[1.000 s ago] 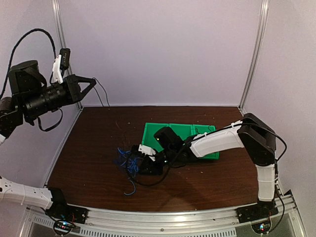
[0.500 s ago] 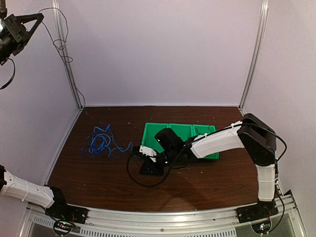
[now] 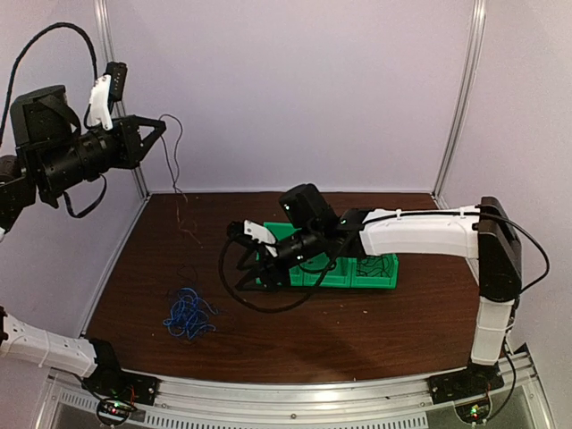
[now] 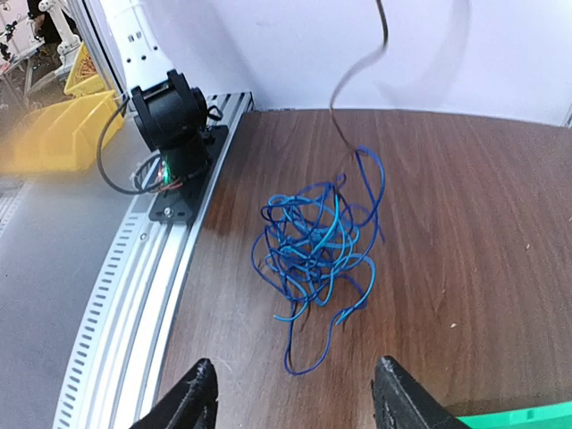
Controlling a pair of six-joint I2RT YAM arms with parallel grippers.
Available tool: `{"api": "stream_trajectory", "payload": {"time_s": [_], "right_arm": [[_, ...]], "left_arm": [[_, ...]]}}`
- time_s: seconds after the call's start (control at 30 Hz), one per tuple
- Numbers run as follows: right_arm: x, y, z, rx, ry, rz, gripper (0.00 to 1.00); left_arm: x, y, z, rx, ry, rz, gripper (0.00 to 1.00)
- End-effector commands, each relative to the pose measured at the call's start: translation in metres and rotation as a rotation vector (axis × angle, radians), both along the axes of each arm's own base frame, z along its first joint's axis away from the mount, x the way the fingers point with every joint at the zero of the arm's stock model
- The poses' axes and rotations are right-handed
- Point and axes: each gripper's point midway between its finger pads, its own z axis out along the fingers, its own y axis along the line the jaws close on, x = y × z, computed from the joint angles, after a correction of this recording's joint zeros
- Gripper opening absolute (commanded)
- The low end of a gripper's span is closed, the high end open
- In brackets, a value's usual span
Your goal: Untangle the cables
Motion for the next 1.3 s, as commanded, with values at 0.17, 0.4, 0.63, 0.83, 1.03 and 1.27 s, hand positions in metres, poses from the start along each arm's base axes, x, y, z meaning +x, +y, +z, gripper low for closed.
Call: {"api": "stream_trajectory", "payload": {"time_s": [0.17,0.4,0.63,0.83,1.03,1.27], "right_arm": [[0.015,0.033,0.021,0.060,0.016,-0.032,0.63],[0.026,0.080,0.023,0.105,0.025,-0.032,0.67],[0.021,0.106,0.018,0.157,0.121,0.035,0.57],[0.012,0.112,-0.005,0.150,0.232,0.072,0.13],[0.009,0.102,-0.043,0.104,0.302,0.027,0.00],[-0.003,0.076,-0.129,-0.039,0.405,-0.036,0.00]], "left_arm": [[-0.015,-0.009,0.025,-0.137,-0.057,-0.105,0.00],[-0.021,-0.015,0.048,-0.178,-0.080,-0.159,0.00],[-0.029,-0.010,0.067,-0.232,-0.096,-0.178,0.00],[-0.034,-0.001,0.084,-0.264,-0.122,-0.171,0.00],[-0.038,0.011,0.098,-0.274,-0.154,-0.143,0.00],[-0.047,0.033,0.145,-0.271,-0.249,-0.099,0.00]]}}
